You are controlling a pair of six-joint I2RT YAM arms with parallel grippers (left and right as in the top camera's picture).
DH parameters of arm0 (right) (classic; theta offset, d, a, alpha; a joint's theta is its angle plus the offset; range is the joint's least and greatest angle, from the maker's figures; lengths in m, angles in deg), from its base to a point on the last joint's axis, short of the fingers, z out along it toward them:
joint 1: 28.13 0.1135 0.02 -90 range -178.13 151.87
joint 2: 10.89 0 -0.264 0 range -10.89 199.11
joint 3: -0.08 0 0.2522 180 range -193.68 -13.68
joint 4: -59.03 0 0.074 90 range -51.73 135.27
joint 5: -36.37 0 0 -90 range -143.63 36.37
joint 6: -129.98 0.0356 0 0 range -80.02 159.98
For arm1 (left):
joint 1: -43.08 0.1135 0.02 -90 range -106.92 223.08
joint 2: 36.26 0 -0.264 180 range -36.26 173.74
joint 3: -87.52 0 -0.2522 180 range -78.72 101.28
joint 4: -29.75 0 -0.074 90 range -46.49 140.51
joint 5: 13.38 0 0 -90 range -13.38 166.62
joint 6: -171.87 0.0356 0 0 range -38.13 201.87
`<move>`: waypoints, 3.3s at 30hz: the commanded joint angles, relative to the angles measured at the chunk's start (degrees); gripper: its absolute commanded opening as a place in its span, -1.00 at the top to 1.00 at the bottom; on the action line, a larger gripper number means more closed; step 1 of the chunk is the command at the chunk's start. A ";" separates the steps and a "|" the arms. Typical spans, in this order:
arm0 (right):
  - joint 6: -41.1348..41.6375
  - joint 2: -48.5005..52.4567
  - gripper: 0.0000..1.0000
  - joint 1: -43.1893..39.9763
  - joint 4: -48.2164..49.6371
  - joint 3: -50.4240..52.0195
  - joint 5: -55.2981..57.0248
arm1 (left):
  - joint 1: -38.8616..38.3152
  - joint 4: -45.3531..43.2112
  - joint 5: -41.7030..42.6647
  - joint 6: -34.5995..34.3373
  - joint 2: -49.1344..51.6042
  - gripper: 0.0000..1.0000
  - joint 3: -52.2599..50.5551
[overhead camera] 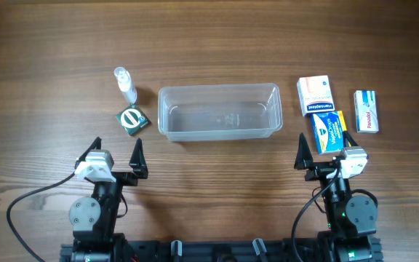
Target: Pack container
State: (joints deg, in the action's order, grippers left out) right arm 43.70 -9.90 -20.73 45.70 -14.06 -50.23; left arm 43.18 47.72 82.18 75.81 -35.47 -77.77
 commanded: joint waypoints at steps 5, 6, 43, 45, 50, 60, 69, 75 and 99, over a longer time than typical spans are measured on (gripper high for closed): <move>-0.59 -0.20 -1.00 0.02 0.24 0.09 -0.90 | 0.02 -0.24 -0.74 1.16 -0.42 -1.00 -0.61; -0.61 -0.20 -1.00 0.02 0.26 0.09 -0.90 | 0.02 -0.24 -0.74 1.16 -0.42 -0.99 -0.61; -0.59 -0.20 -0.99 0.02 0.24 0.09 -0.90 | 0.02 -0.24 -0.74 1.16 -0.42 -0.99 -0.61; -0.59 -0.20 -1.00 0.02 0.24 0.09 -0.90 | 0.02 -0.24 -0.74 1.16 -0.42 -0.99 -0.61; -0.61 -0.20 -0.99 0.02 0.26 0.09 -0.90 | 0.02 -0.24 -0.74 1.16 -0.42 -0.99 -0.61; -0.59 -0.20 -0.99 0.02 0.26 0.09 -0.90 | 0.02 -0.24 -0.74 1.16 -0.42 -0.99 -0.61; -0.59 -0.20 -1.00 0.02 0.26 0.09 -0.90 | 0.02 -0.24 -0.74 1.16 -0.42 -0.99 -0.61; -0.59 -0.20 -1.00 0.02 0.26 0.09 -0.90 | 0.02 -0.24 -0.74 1.16 -0.42 -0.99 -0.61; -0.59 -0.20 -0.99 0.02 0.26 0.09 -0.90 | 0.02 8.90 4.20 4.76 11.72 -0.99 24.79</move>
State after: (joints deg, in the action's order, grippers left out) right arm 43.70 -9.88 -20.73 45.70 -14.06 -50.23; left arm 43.18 53.03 88.06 77.49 -31.47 -63.48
